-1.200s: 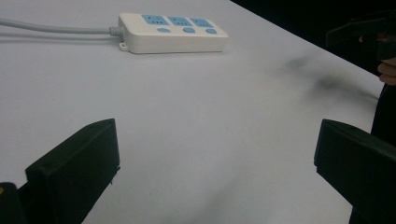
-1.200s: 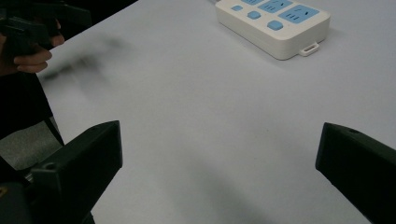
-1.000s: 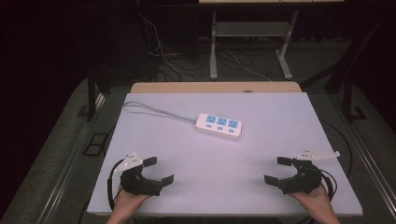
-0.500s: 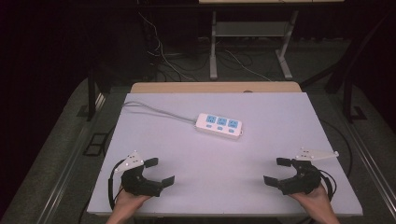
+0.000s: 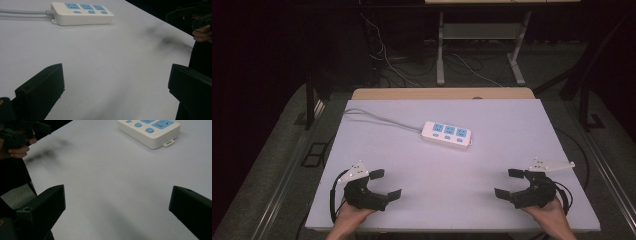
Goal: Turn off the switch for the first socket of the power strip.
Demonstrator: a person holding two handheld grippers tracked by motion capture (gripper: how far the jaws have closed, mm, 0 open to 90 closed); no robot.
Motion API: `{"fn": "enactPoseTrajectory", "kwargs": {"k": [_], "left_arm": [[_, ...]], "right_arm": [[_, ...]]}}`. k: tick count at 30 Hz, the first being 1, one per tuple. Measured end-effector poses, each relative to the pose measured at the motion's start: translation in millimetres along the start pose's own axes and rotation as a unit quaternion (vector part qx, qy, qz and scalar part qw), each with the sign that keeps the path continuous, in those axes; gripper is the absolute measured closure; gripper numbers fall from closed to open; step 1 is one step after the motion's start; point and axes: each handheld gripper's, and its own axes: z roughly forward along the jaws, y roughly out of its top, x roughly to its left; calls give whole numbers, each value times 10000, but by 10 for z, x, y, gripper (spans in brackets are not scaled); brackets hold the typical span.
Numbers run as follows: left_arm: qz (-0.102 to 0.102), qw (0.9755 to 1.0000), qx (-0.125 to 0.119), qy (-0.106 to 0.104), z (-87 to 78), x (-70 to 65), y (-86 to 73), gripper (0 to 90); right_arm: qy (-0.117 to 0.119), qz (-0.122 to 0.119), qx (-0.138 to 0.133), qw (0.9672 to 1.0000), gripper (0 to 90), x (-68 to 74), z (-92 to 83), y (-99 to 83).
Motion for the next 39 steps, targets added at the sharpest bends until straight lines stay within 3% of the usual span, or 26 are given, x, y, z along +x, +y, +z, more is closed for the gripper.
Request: {"fn": "enactPoseTrajectory", "kwargs": {"k": [16, 35, 39], "left_arm": [[252, 9982, 514, -156, 144, -27, 218, 0], [425, 9954, 818, -251, 313, -1, 498, 0], [536, 9941, 905, -267, 373, -1, 622, 0]], "right_arm": [[-29, 9, -6, 10000, 3, -6, -22, -9], [-24, 13, 17, 10000, 3, -15, -13, -20], [-22, 15, 39, 10000, 3, -13, -8, -21]]}}
